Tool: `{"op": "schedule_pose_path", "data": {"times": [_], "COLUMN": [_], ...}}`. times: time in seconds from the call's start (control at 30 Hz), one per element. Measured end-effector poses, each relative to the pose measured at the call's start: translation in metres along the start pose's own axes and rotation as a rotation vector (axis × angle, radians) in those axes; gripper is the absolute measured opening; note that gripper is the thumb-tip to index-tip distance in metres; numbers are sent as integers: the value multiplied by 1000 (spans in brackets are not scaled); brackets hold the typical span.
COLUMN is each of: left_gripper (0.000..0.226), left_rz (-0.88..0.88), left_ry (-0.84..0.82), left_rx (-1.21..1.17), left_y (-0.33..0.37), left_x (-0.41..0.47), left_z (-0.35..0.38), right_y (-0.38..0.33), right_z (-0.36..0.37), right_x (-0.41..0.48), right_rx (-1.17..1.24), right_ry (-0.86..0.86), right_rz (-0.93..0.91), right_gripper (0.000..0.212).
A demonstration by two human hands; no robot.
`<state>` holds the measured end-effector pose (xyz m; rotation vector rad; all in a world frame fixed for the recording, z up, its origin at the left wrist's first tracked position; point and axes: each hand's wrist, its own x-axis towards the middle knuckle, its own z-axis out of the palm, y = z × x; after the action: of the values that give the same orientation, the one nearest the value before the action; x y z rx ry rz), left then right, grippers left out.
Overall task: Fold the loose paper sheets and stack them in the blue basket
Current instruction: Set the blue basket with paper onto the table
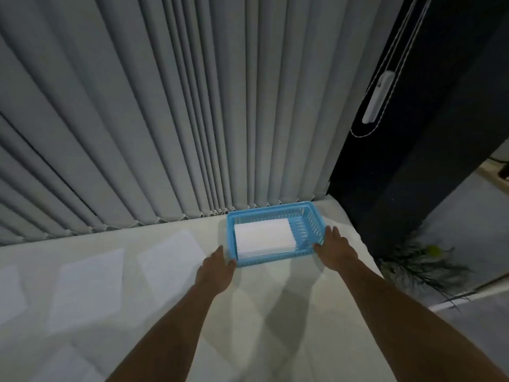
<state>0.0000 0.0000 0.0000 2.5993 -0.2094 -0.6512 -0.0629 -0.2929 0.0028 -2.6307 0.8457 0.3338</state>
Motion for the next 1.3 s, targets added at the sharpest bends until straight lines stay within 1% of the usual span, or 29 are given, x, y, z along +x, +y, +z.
{"op": "schedule_pose_path", "data": {"times": [0.07, 0.13, 0.2, 0.3, 0.4, 0.47, 0.57, 0.63, 0.7, 0.83, 0.9, 1.1, 1.2, 1.3], "left_gripper": [60, 49, 36, 30, 25, 21, 24, 23, 24, 30, 32, 38, 42, 41], "left_rz": [-39, -29, -51, -94, -128, -120, -112, -99, -82, -68, -60, 15, 46, 68], "left_ry": [4, -11, -29, -43, -81, -106, -147, -175, -183, -189, -198, -210, -213, -198], "left_rx": [-122, -237, -352, -501, -628, -699, -774, -789, -803, -803, -782, -711, -659, -610], "left_y": [0, 3, 6, 1, -5, -6, -17, -28, -39, -57, -65, -84, -88, -92], "left_x": [6, 9, 11, 15, 8, -5, -20, -32, -42, -59, -66, -75, -72, -71], "left_z": [7, 11, 14, 14, 8, 1, -1, 2, 6, 12, 14, 14, 15, 18], "right_y": [-2, -3, -2, 1, -3, -2, 3, 6, -2, -19, -24, -33, -39, -43], "right_z": [5, 13, 22, 30, 29, 37, 63, 84, 96, 110, 119, 136, 139, 142], "right_x": [5, 10, 14, 8, -23, -47, -88, -115, -146, -200, -217, -245, -252, -256], "right_rx": [147, 339, 488, 561, 632, 693, 780, 814, 836, 861, 889, 910, 906, 896], "right_ry": [-11, 6, 54, 119, 166, 205, 269, 300, 346, 443, 470, 502, 526, 512], "right_rz": [33, 43, 46, 75, 94, 99, 153, 215, 272, 332, 340, 376, 397, 421], "right_gripper": [71, 68, 57, 37, 27, 26, 34, 41, 42, 33, 32, 27, 32, 38]}}
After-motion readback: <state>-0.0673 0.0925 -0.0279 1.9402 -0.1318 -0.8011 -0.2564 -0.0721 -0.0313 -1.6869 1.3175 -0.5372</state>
